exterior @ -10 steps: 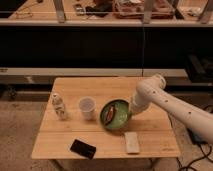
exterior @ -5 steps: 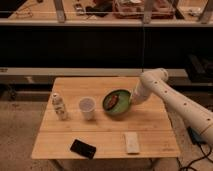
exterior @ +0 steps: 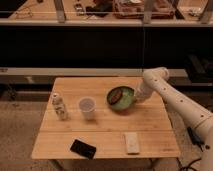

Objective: Drag the ceramic bowl in a circle

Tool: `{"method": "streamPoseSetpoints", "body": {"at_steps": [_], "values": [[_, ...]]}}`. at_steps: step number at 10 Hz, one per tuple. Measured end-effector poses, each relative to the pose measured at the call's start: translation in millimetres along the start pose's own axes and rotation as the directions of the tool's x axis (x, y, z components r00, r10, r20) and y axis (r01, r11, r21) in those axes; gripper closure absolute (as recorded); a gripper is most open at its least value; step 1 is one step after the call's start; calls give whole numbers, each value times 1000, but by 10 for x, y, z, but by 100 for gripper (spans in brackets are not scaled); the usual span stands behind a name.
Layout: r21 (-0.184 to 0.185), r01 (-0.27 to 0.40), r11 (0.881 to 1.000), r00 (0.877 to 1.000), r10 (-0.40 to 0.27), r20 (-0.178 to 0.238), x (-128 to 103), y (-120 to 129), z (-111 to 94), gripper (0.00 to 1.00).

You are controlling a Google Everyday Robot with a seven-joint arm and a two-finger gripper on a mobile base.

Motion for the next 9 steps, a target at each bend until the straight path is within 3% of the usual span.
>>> {"method": "streamPoseSetpoints", "body": {"at_steps": [5,9], "values": [[-99,-108,989,994,105,-39,230,908,-112,100],[-120,-78,990,997,78,-4,-51,1370,-279,100]]}}
